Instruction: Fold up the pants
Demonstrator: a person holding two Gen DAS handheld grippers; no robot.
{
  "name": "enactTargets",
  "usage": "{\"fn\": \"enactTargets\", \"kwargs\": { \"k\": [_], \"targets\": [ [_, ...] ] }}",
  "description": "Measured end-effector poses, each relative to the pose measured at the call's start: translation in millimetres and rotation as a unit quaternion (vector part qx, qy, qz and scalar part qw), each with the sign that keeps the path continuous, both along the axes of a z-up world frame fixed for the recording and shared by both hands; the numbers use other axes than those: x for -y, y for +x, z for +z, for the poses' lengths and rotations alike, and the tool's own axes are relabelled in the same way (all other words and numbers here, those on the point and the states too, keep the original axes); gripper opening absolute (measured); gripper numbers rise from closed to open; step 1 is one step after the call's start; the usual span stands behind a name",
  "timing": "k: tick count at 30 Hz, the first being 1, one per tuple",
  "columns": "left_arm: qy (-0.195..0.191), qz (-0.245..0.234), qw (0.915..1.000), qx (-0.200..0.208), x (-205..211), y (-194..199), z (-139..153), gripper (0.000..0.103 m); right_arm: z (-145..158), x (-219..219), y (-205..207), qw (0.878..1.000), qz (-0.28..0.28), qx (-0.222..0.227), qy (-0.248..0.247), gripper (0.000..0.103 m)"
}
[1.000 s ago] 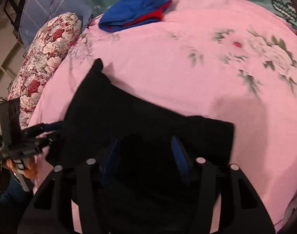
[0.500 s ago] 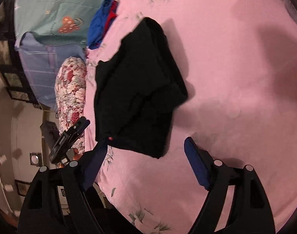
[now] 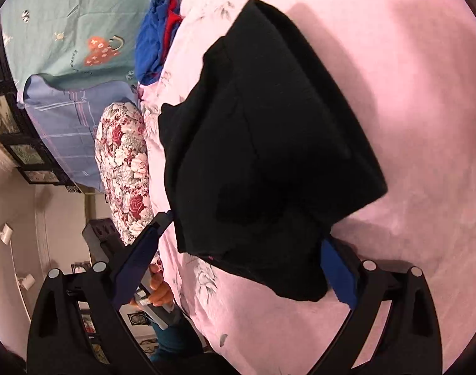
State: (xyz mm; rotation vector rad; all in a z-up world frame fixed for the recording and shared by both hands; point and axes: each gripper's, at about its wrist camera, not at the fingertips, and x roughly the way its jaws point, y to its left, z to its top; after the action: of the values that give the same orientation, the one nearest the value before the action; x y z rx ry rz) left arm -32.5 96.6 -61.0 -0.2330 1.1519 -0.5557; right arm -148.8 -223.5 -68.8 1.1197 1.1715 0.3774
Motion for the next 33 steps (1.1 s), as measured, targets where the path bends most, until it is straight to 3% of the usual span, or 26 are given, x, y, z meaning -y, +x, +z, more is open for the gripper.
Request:
{"fn": "enactTargets", "kwargs": {
  "k": [3, 5, 8, 10, 12, 13, 18, 23, 25, 26, 27, 30, 33],
  "targets": [
    [-0.023, -0.01, 0.9994, -0.023, 2, 5, -8, 0.081, -3, 3, -6, 1.0, -0.005, 0.0, -0.009, 0.078],
    [-0.027, -0.011, 0.9989, -0.037, 7, 11, -15, 0.083, -2, -1, 0, 1.0, 0.002, 0.0, -0.025, 0.078],
    [-0.033, -0.022, 0.9989, -0.027, 10, 12, -15, 0.086, -3, -13, 18, 0.998, 0.023, 0.021, -0.051, 0.073],
    [-0.046, -0.023, 0.9982, -0.032, 11, 15, -17, 0.09, -8, -16, 21, 0.998, 0.04, 0.024, -0.051, 0.046],
    [-0.05, -0.027, 0.9978, -0.034, 13, 17, -17, 0.095, -18, -8, 17, 0.998, 0.049, 0.023, -0.044, 0.029],
    [-0.053, -0.03, 0.9975, -0.037, 16, 19, -17, 0.095, -20, -4, 15, 0.998, 0.047, 0.026, -0.035, 0.026],
    [-0.068, -0.029, 0.9963, -0.045, 20, 19, -18, 0.095, -20, 2, 9, 0.998, 0.045, 0.043, -0.03, 0.025],
    [-0.065, -0.029, 0.9972, -0.022, 39, 11, -18, 0.093, -22, 10, 1, 0.998, 0.035, 0.051, -0.021, 0.023],
    [-0.081, -0.019, 0.9963, -0.023, 41, 11, -19, 0.075, -22, 8, 1, 0.998, 0.032, 0.055, -0.02, 0.023],
    [-0.086, -0.017, 0.9957, -0.032, 40, 13, -22, 0.051, -20, 5, 4, 0.998, 0.03, 0.057, -0.02, 0.023],
    [-0.095, -0.012, 0.9947, -0.038, 38, 14, -24, 0.043, -19, 5, 4, 0.998, 0.029, 0.059, -0.02, 0.023],
    [-0.116, 0.003, 0.9923, -0.042, 32, 14, -23, 0.024, -17, 6, 2, 0.997, 0.028, 0.067, -0.023, 0.023],
    [-0.121, 0.011, 0.9922, -0.028, 29, 11, -7, 0.02, -8, 3, 2, 0.996, 0.029, 0.083, -0.026, 0.023]
  ]
}}
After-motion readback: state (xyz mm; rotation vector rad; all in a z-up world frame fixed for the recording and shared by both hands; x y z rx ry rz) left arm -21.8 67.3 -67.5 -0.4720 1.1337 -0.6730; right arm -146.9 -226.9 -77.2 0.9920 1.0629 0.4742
